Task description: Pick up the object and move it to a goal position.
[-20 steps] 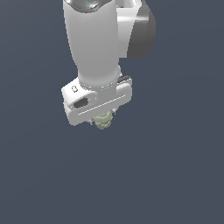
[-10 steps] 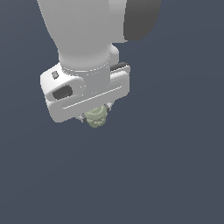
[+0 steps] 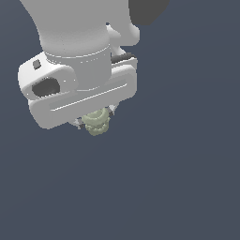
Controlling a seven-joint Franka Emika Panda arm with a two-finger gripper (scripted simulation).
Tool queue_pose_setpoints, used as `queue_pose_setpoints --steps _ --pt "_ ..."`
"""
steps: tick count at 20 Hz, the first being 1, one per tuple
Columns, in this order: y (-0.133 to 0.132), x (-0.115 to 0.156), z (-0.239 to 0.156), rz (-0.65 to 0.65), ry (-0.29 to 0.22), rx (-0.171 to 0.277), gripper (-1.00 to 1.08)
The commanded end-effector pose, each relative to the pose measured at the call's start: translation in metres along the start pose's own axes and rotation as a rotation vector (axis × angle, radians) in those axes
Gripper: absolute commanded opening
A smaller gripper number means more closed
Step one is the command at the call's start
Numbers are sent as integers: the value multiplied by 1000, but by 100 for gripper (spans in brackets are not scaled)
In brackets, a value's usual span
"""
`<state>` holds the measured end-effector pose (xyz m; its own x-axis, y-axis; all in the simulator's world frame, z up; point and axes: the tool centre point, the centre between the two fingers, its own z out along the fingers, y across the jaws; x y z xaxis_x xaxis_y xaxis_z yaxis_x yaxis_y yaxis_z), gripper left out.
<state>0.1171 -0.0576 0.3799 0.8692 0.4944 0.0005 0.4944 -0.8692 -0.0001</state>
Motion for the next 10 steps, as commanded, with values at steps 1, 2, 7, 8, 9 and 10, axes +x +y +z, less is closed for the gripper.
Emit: queue_pose_setpoints --steps 1,2,7,8,9,10 --pt "3 2 -6 0 0 0 -100" --pt "4 2 -8 0 0 0 -100" --pt "8 5 -15 0 0 0 -100" --pt "8 5 -16 0 0 0 -100" --pt "8 5 -16 0 0 0 -100" --pt "9 5 -17 0 0 0 -100"
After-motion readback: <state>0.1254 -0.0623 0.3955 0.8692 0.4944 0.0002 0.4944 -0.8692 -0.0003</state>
